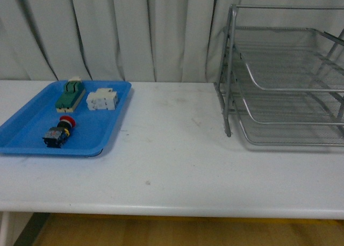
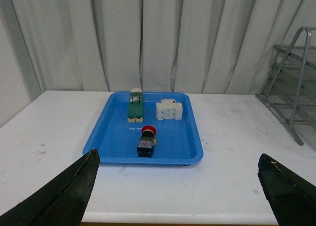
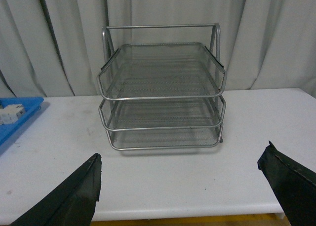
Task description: Place button on rack with both arms
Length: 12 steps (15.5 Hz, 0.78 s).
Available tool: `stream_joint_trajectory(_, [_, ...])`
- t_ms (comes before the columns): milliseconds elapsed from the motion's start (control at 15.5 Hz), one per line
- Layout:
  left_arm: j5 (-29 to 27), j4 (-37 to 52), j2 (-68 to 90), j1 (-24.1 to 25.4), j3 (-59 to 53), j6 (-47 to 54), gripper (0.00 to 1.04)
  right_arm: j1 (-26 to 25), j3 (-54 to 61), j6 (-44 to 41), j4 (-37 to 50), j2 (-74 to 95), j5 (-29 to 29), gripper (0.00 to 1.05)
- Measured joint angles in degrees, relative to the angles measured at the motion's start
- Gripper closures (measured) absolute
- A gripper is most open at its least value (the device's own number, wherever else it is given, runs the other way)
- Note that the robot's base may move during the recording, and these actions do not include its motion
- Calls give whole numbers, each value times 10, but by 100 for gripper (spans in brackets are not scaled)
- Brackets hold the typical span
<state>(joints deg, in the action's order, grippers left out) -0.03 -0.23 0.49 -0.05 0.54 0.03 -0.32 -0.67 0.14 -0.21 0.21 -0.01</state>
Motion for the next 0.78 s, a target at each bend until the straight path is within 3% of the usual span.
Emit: stream_joint_trajectory(776, [0, 0, 0, 0, 0, 0, 7, 0, 0, 0, 0, 0, 0, 6])
